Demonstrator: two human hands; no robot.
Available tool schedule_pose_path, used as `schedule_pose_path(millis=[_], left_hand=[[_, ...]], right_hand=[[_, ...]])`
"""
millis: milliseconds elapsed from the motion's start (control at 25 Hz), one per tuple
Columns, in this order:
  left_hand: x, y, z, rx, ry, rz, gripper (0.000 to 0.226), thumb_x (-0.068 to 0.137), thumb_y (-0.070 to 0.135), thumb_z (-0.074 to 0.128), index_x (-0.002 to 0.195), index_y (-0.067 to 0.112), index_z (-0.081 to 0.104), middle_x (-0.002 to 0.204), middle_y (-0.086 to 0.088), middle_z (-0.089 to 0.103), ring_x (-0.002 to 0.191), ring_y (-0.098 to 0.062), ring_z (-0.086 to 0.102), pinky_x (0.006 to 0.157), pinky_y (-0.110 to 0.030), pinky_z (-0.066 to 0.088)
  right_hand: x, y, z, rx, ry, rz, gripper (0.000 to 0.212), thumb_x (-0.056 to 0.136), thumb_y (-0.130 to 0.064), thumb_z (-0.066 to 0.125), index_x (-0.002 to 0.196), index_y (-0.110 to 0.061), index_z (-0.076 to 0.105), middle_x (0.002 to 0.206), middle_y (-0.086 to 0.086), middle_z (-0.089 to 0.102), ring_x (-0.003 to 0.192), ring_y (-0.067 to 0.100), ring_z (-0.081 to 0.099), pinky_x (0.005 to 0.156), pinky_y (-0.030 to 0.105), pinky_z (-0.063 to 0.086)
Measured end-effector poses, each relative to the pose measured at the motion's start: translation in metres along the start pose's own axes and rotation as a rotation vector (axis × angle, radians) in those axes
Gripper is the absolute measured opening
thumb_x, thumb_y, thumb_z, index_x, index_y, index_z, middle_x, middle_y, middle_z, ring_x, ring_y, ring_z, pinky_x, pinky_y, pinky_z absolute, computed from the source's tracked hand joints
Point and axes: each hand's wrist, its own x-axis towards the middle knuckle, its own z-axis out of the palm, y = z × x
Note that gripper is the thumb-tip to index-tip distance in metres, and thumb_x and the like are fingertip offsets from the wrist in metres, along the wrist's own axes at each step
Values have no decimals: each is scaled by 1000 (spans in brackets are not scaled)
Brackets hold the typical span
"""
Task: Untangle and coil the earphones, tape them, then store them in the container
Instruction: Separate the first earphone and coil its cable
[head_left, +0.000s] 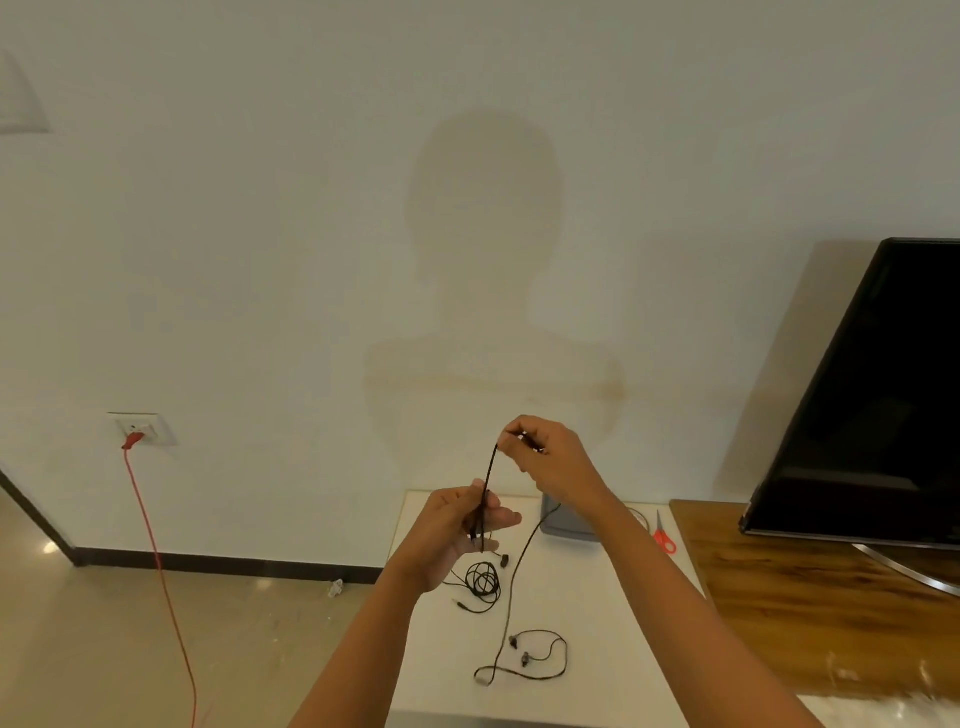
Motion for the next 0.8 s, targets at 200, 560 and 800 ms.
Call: schedule_pose_path(millis=[200, 560, 800], left_hand=[[-2, 12, 8, -279, -25, 49, 33, 100, 27, 40, 82, 8, 59, 69, -5, 64, 91, -28, 71, 85, -64, 49], [18, 24, -2, -48, 115, 110, 21, 100, 17, 45, 88, 10, 61, 107, -11, 72, 105, -28, 68, 84, -50, 52], [10, 15, 3, 183, 35, 26, 24, 97, 15, 47, 82, 12, 66, 88, -7, 71, 93, -27, 66, 73, -38, 44]], right_hand=[[1, 60, 21, 150, -70, 205, 14, 88, -28, 64, 83, -17, 71, 59, -7, 58, 51, 9, 46, 49, 25, 38], [-69, 58, 52, 116, -173, 192, 41, 93, -43, 52, 66, -14, 66, 57, -5, 62, 45, 6, 52, 51, 22, 45], [-29, 8, 16, 55, 63, -7, 27, 88, -24, 60, 68, -6, 62, 56, 5, 55, 50, 6, 43, 50, 21, 38]])
